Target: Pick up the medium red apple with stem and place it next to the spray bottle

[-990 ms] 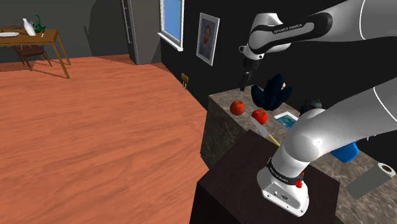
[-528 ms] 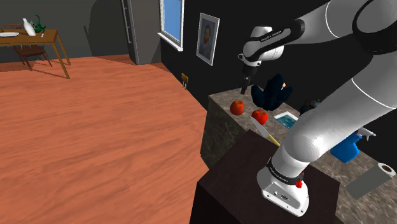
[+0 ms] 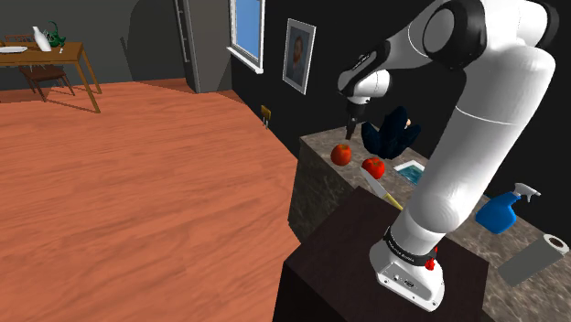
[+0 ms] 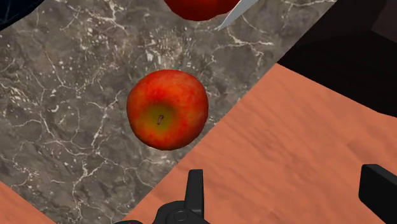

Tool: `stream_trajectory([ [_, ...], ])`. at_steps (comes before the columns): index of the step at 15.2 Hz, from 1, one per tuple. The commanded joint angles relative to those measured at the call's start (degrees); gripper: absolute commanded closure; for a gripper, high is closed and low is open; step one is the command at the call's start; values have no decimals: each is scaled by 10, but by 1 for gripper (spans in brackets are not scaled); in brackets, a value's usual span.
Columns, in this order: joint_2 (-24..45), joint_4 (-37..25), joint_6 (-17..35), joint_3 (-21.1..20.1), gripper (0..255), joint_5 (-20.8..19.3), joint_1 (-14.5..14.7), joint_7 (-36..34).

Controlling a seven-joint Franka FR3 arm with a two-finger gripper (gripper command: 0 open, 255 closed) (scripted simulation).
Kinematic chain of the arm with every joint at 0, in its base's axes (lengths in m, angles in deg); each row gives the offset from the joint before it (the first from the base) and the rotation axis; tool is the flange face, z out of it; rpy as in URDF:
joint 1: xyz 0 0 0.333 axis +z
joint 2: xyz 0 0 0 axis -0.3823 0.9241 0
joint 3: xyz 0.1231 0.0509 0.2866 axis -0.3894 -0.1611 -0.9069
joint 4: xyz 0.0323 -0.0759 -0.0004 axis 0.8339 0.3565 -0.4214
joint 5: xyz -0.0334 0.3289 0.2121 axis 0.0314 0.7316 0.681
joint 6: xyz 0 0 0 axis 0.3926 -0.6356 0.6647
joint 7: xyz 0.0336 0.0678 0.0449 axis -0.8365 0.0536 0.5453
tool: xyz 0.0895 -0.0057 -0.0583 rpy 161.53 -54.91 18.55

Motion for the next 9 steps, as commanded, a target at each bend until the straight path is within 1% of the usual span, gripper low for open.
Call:
stream_trajectory([
  [1,53,-33,8,-4,0,43,-15,53],
  [5,155,-110,13,-33,0,111,-65,136],
  [8,226,-176,10,-59,0,143,-105,181],
  [9,228,-179,9,-61,0,143,-107,182],
])
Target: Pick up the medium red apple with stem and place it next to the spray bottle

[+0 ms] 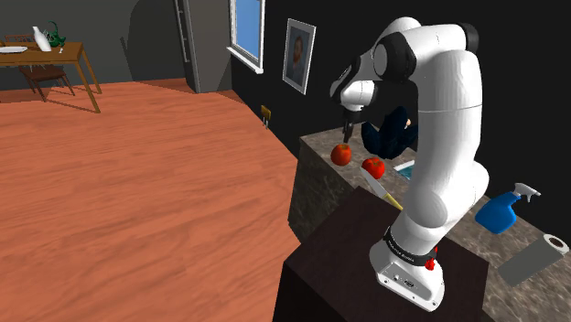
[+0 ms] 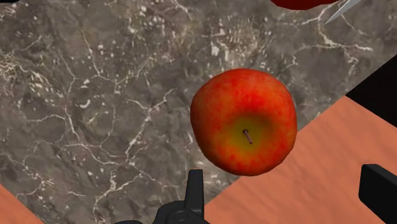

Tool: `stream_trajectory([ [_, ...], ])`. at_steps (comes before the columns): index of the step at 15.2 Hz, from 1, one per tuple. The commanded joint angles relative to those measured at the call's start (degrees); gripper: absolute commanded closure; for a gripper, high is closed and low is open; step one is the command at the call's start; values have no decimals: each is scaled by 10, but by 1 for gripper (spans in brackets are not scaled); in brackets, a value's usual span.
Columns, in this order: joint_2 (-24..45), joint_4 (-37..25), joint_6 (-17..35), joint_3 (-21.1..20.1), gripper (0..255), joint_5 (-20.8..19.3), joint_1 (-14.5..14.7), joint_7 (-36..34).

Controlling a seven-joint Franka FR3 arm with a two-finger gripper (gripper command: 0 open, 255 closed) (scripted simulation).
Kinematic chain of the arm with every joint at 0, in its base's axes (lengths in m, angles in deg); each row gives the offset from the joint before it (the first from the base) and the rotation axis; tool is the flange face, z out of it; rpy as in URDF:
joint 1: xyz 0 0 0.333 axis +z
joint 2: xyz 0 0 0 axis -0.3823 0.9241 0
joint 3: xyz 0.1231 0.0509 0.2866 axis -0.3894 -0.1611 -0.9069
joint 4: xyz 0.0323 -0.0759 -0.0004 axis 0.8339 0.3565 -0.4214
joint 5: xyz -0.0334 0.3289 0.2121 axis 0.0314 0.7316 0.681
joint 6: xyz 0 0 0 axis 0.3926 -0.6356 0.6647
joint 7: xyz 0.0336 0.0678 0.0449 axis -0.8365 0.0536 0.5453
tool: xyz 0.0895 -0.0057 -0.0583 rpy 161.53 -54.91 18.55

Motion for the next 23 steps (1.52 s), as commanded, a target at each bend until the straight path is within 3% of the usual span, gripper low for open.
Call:
stream_trajectory([
  [1,19,-14,3,-8,0,9,-10,11],
  [7,56,-15,37,-27,0,33,-25,26],
  [15,56,-15,37,-27,0,33,-25,26],
  [16,56,-15,37,-27,255,33,-25,26],
  [23,56,-15,37,-27,255,33,-25,26],
])
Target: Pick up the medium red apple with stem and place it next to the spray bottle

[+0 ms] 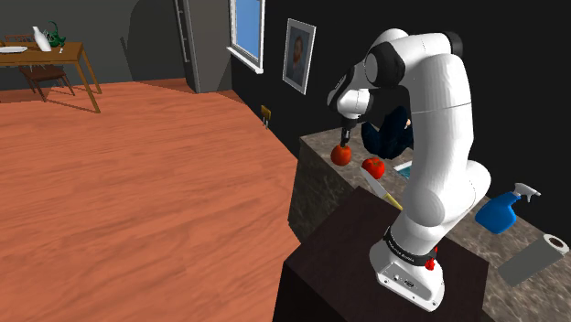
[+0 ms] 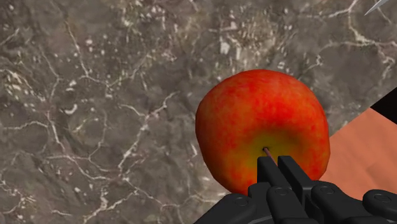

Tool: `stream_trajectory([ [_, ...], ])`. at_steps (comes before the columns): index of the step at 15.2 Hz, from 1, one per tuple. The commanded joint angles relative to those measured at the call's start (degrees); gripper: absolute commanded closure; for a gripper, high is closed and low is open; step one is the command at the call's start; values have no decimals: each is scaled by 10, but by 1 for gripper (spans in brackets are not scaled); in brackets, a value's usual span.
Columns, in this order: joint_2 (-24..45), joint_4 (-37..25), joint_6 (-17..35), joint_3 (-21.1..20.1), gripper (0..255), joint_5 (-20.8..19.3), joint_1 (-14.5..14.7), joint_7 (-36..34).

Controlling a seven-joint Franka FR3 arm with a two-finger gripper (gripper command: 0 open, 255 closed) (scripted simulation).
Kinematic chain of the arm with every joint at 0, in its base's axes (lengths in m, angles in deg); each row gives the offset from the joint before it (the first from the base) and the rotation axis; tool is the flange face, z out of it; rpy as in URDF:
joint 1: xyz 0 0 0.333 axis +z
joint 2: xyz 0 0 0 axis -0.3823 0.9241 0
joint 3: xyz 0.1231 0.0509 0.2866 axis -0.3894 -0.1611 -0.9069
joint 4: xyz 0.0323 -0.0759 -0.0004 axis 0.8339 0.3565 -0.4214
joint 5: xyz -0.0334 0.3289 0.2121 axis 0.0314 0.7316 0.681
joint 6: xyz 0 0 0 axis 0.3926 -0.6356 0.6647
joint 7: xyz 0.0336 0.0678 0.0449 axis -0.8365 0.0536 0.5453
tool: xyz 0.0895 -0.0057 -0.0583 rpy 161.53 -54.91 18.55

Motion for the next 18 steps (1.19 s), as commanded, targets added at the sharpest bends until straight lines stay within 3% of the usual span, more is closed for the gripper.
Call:
stream_trajectory([
  [1,0,0,0,0,255,0,0,0],
  [18,-88,-4,-86,44,255,-59,32,-35],
])
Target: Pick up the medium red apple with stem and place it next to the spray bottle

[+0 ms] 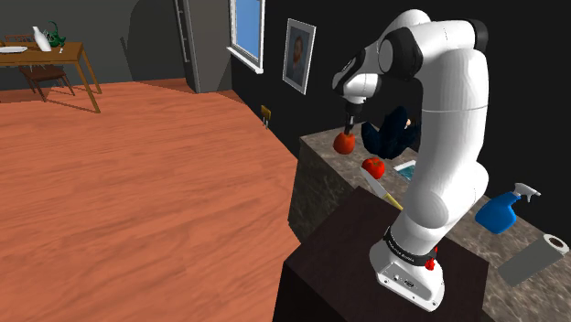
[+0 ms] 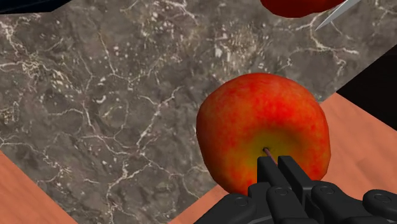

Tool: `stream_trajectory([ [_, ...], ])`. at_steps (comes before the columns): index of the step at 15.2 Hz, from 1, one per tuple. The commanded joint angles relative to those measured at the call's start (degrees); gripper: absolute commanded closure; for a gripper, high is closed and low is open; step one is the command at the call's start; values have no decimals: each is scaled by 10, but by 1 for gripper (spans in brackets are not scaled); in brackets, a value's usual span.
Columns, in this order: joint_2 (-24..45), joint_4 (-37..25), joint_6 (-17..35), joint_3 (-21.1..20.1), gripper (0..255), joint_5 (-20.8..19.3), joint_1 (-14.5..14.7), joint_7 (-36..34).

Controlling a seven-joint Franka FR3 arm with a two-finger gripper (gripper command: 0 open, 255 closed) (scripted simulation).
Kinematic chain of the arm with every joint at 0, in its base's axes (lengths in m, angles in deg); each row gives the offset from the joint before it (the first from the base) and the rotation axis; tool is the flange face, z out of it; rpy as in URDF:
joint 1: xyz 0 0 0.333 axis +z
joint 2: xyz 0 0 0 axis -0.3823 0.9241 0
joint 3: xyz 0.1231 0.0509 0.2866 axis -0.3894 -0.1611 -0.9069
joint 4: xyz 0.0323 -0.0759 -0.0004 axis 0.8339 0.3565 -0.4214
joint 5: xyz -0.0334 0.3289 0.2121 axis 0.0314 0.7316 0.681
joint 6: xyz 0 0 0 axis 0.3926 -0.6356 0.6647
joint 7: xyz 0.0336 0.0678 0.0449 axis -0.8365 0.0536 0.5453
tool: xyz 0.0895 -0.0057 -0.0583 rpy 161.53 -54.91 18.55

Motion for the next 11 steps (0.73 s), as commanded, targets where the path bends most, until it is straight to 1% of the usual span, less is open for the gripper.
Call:
stream_trajectory([
  [1,-10,-5,-14,5,255,-8,3,-4],
  [11,-56,-26,-74,23,255,-41,17,-24],
])
